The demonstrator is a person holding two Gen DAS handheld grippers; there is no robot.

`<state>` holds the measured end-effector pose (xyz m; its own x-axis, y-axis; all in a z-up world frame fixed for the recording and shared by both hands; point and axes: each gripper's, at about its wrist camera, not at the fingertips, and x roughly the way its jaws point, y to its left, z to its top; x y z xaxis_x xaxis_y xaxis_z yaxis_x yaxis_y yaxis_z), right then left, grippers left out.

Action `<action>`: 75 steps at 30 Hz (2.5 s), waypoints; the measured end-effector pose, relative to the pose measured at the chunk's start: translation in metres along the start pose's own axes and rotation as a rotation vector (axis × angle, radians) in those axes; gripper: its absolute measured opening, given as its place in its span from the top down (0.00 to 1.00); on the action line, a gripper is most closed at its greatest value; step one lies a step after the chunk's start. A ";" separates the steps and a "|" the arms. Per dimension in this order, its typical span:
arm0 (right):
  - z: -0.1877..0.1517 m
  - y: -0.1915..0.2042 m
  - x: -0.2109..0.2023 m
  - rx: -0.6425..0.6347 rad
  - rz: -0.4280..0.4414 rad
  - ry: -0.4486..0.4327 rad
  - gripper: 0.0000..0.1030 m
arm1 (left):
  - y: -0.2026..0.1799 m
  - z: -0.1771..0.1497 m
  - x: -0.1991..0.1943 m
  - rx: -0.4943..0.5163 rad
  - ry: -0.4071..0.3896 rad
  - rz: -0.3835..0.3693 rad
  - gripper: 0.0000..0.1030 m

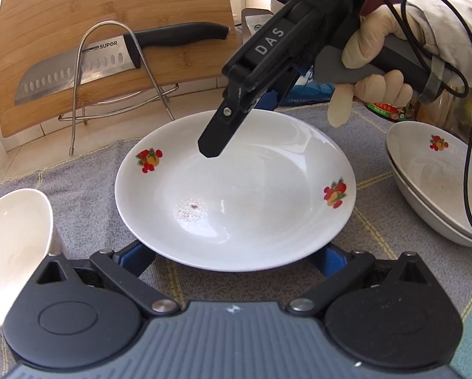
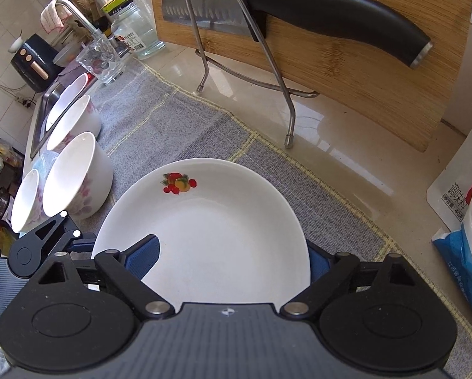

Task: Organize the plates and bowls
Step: 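Lift the oval plate with the right gripper and carry it over the plate stack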

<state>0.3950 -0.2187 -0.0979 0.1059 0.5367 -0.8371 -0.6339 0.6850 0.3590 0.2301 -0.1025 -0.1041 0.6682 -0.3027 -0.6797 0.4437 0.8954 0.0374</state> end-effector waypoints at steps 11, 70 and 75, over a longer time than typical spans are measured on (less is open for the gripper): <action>-0.001 0.000 -0.001 0.013 -0.001 0.002 0.07 | 0.002 0.003 0.000 0.001 0.010 -0.008 0.02; -0.188 0.035 -0.129 0.293 -0.215 -0.225 0.07 | -0.095 0.020 -0.076 0.319 -0.030 -0.350 0.02; -0.206 0.025 -0.134 0.344 -0.235 -0.231 0.07 | -0.104 0.022 -0.068 0.339 -0.022 -0.391 0.02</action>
<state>0.2077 -0.3746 -0.0621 0.4085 0.4163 -0.8123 -0.2858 0.9035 0.3194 0.1519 -0.1821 -0.0458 0.4240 -0.6039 -0.6750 0.8292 0.5586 0.0211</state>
